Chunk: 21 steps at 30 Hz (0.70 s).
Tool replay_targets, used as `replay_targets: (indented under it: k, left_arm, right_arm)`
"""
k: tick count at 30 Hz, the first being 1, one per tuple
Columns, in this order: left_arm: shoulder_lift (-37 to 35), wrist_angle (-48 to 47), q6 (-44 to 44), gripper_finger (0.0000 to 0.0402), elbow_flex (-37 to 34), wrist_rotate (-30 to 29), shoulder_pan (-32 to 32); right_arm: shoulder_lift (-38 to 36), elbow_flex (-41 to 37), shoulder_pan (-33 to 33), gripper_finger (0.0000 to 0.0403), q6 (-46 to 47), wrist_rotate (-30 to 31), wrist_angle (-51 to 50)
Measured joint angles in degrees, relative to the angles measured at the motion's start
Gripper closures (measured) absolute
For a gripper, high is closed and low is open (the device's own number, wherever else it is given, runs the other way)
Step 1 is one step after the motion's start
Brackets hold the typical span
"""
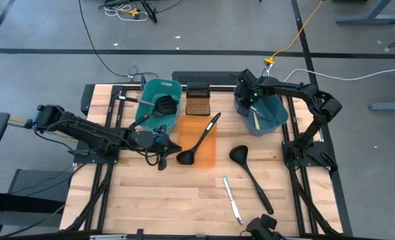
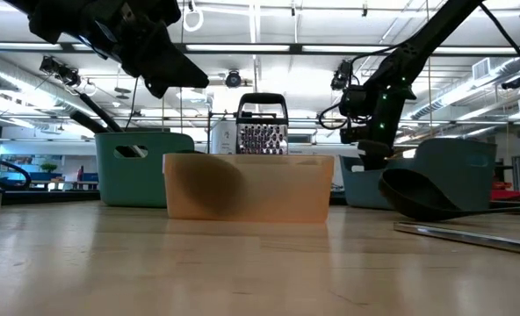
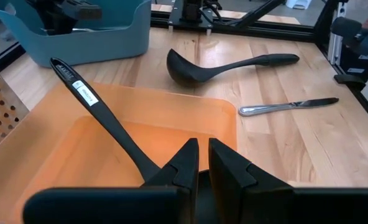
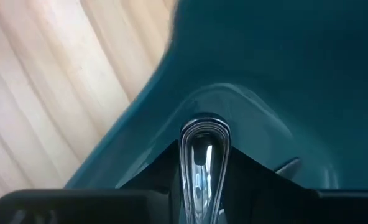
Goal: Pick & Place Kitchen Items
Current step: Put the left silver knife into the blue bin, then put the black ladle into the orange bin
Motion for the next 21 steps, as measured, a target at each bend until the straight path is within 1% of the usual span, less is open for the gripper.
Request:
replay_targets:
  k: [8, 11, 17, 21]
  left_arm:
    - [0.0, 0.0, 0.02, 0.0358, 0.0, -0.01, 0.02]
    - [0.0, 0.0, 0.02, 0.0358, 0.0, 0.01, 0.02]
    - [0.0, 0.0, -0.04, 0.0358, 0.0, 0.01, 0.02]
    - [0.0, 0.0, -0.24, 0.0358, 0.0, -0.01, 0.02]
  right_arm:
    - [0.0, 0.0, 0.02, 0.0303, 0.01, 2.07, -0.17]
    - [0.0, 0.0, 0.02, 0.0304, 0.03, 3.31, -0.26]
    - [0.0, 0.0, 0.03, 0.0307, -0.04, 3.76, -0.99]
    - [0.0, 0.0, 0.04, 0.0292, -0.06, 5.7, -1.11]
